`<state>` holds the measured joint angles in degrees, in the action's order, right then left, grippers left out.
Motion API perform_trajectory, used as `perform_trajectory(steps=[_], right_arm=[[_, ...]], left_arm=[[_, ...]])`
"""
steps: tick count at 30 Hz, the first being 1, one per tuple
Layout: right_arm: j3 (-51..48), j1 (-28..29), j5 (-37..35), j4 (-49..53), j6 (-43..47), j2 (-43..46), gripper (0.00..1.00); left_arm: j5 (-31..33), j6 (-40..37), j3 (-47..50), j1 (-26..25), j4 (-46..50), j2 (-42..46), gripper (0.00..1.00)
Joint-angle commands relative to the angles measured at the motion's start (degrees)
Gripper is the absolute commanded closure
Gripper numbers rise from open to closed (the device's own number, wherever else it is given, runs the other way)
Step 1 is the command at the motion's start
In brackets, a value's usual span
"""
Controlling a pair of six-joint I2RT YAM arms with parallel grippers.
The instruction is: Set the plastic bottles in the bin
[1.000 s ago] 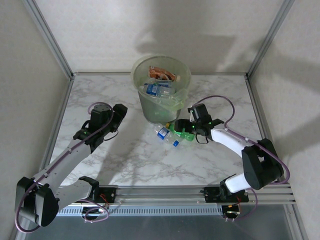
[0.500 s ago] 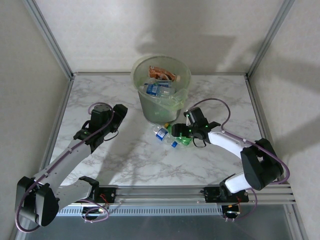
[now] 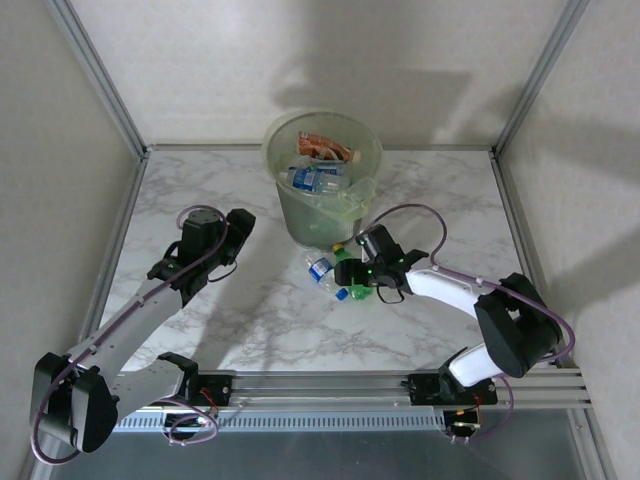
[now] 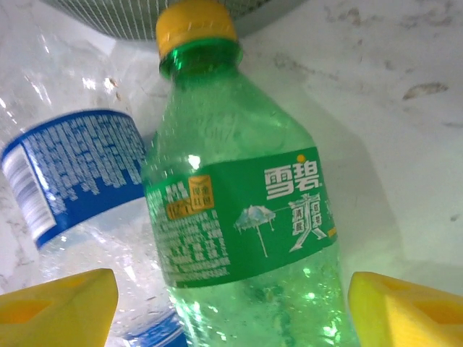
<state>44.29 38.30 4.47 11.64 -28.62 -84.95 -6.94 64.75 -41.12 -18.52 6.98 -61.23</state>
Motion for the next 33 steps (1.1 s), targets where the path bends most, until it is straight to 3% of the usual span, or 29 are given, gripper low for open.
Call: perform_trajectory(steps=[1,18,33], right_arm=[[-1.4,1.0,-1.6,1.1,-1.8,-0.2,0.17],[-4.1,4.7,-1.2,0.1,-5.0,0.9,0.22],[-4.0,5.7,-2.4,1.8,-5.6,3.3,0.39]], left_arm=[[-0.9,0.5,0.9,0.4,-1.8,-0.1,0.26],[-1.1,0.7,1.0,0.4,-2.4,-0.9,0.27],[-1.0,0.8,1.5,0.4,-2.1,0.0,0.27]])
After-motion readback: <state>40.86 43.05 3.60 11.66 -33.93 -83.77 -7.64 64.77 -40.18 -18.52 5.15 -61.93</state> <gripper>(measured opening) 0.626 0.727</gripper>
